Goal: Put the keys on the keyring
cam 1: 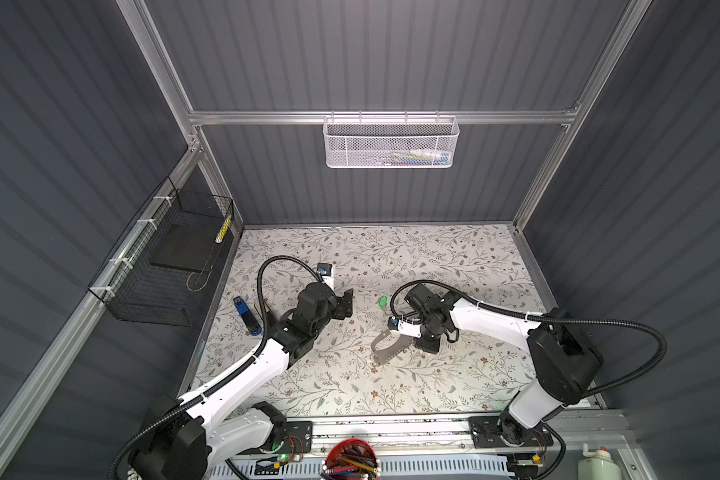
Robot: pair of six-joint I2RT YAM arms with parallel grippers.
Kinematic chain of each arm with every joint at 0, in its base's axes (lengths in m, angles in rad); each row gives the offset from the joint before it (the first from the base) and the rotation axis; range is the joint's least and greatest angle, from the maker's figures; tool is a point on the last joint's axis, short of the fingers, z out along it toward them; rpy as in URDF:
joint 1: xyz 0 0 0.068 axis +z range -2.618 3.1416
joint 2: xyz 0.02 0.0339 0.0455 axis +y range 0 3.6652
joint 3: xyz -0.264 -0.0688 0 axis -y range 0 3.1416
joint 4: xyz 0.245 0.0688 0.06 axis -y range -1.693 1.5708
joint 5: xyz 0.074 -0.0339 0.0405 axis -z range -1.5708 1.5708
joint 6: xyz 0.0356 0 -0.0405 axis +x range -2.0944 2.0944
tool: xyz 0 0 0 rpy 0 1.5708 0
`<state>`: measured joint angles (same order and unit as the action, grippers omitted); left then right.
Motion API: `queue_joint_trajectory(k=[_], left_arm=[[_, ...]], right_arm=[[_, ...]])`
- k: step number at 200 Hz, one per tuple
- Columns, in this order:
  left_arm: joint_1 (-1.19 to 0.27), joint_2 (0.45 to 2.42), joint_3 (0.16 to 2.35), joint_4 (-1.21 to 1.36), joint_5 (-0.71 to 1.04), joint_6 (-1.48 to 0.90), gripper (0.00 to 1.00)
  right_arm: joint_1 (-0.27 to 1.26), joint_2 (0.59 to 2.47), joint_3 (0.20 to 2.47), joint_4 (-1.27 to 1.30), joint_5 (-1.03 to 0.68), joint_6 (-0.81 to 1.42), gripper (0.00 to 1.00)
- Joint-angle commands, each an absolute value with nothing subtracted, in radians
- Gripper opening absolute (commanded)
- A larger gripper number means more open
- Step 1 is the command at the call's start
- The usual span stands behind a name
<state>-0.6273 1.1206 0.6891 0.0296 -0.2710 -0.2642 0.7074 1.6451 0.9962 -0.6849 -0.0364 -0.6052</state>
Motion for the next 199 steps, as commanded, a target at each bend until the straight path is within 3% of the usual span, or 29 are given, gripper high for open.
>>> queue_joint_trajectory(k=[1,46,78,119,142,166,199], left_arm=[[-0.624,1.142,0.722,0.025,-0.238,-0.255,0.85],[-0.624,1.163,0.738,-0.023,-0.229,-0.244,0.86],[-0.624,1.167,0.739,-0.054,-0.214,-0.253,0.88],[-0.624,1.174,0.734,-0.089,-0.122,-0.264,0.88],[-0.624,1.203,0.724,-0.095,-0.012,-0.22,0.87],[-0.624,1.272,0.751,-0.129,0.146,-0.133,0.8],[-0.626,1.406,0.825,-0.227,0.256,-0.008,0.7]], right_arm=[[0.695,1.658,0.969,-0.729,0.04,-0.571,0.02],[0.642,1.597,0.905,-0.662,0.168,-0.491,0.11],[0.618,1.498,0.851,-0.583,0.244,-0.426,0.53],[0.596,1.325,0.791,-0.44,0.346,-0.311,0.75],[0.594,1.225,0.763,-0.332,0.274,-0.188,0.8],[0.594,1.168,0.72,-0.203,0.12,-0.02,0.81],[0.599,1.144,0.69,-0.041,0.087,0.191,0.77]])
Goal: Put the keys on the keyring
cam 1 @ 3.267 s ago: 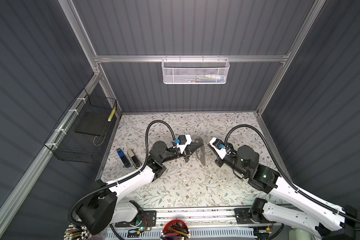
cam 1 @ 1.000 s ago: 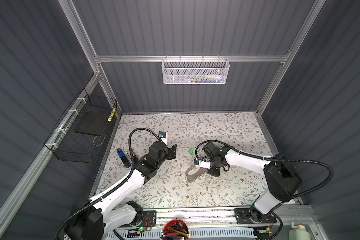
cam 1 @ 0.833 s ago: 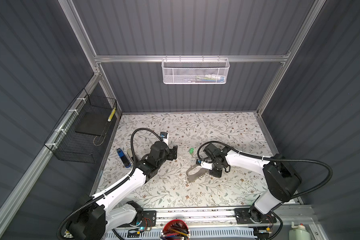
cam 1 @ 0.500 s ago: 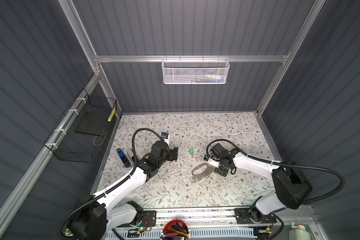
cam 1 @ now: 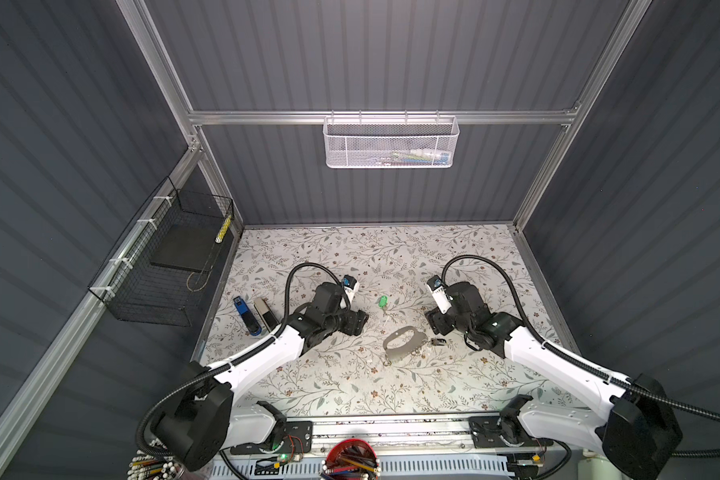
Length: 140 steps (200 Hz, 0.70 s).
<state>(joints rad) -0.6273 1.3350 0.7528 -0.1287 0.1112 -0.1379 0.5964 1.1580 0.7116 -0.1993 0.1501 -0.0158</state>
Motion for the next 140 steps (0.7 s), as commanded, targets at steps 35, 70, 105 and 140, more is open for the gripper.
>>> queue_joint_trajectory(k=[35,70,105,140], left_arm=[[-0.674,1.534,0.915,-0.335,0.312,0.106,0.64],[-0.722,1.619,0.968,-0.385,0.364,0.185,0.59],[-0.727,1.645,0.938,-0.341,0.431,0.233,0.56],[-0.734,1.678,0.937,-0.357,0.434,0.268,0.54]], right_arm=[[0.608,1.129,0.646,0.094,0.125,0.2,0.76],[0.609,1.196,0.574,0.312,0.152,0.283,0.73],[0.623,1.318,0.659,0.246,0.18,0.342,0.71],[0.637,1.336,0.669,0.215,0.267,0.385,0.77]])
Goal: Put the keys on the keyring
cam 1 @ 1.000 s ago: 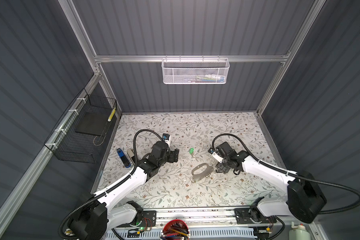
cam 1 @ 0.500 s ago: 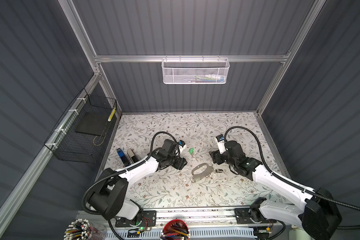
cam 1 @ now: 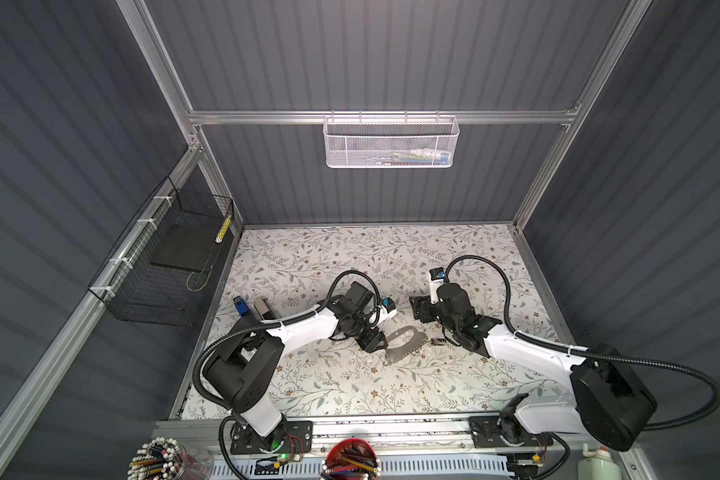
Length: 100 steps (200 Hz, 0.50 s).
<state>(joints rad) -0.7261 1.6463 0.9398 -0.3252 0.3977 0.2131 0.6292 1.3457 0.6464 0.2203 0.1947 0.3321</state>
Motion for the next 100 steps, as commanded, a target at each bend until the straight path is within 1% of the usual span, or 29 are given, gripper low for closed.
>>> queue_joint_trajectory(k=[1,11,19,31,35,37,64,100], left_arm=[[-0.734,1.679,0.939,-0.359,0.433,0.269,0.54],[-0.737,1.692,0.949,-0.375,0.431,0.275,0.53],[-0.739,1.704,0.96,-0.392,0.424,0.281,0.53],[-0.745,1.722,0.979,-0.417,0.404,0.291,0.52],[-0.747,1.727,0.987,-0.428,0.405,0.294,0.52],[-0.75,1.729,0.991,-0.43,0.403,0.294,0.53],[-0.759,1.761,1.025,-0.466,0.386,0.289,0.52],[-0.765,1.794,1.047,-0.498,0.379,0.314,0.5]], right_arm=[[0.637,1.335,0.668,0.215,0.268,0.387,0.77],[0.636,1.314,0.651,0.226,0.274,0.416,0.79],[0.636,1.296,0.634,0.238,0.274,0.439,0.82],[0.637,1.257,0.583,0.312,0.206,0.423,0.91],[0.638,1.247,0.563,0.346,0.19,0.421,0.97],[0.637,1.243,0.556,0.358,0.188,0.422,0.99],[0.645,1.243,0.544,0.348,0.251,0.466,0.99],[0.646,1.313,0.621,0.289,0.194,0.435,0.99]])
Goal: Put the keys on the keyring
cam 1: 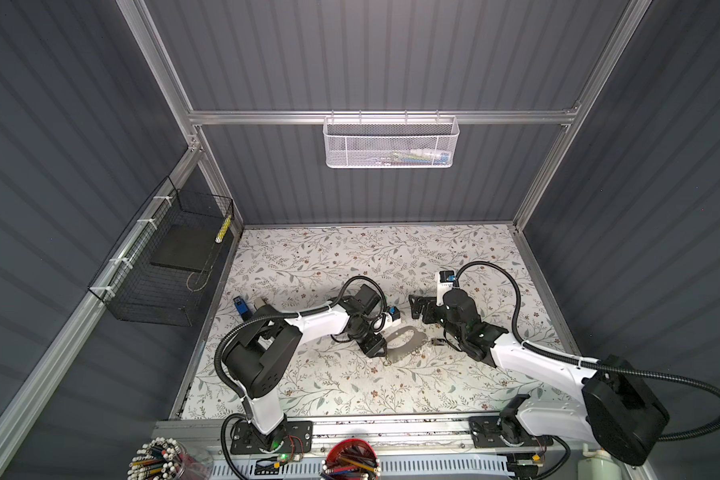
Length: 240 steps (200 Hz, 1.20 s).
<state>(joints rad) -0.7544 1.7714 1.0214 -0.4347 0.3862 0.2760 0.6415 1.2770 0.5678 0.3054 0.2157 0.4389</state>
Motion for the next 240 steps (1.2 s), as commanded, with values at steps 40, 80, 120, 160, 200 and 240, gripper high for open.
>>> queue_joint_trajectory(k=[40,80,120,160,200,240], left_arm=[[-0.774,1.805,1.05,-0.517,0.381,0.341,0.49],[-0.784,1.833,1.061,-0.532,0.375,0.353,0.46],[-0.788,1.857,1.074,-0.552,0.372,0.363,0.4],[-0.796,1.875,1.089,-0.579,0.369,0.376,0.4],[-0.797,1.885,1.093,-0.594,0.35,0.38,0.4],[-0.798,1.897,1.098,-0.61,0.306,0.385,0.4]], right_arm=[[0.645,1.327,0.636,0.282,0.183,0.429,0.99],[0.644,1.322,0.63,0.287,0.187,0.431,0.99],[0.646,1.327,0.635,0.285,0.184,0.431,0.99],[0.645,1.334,0.641,0.282,0.178,0.428,0.99],[0.645,1.339,0.645,0.279,0.176,0.428,0.98],[0.645,1.341,0.647,0.278,0.174,0.428,0.98]])
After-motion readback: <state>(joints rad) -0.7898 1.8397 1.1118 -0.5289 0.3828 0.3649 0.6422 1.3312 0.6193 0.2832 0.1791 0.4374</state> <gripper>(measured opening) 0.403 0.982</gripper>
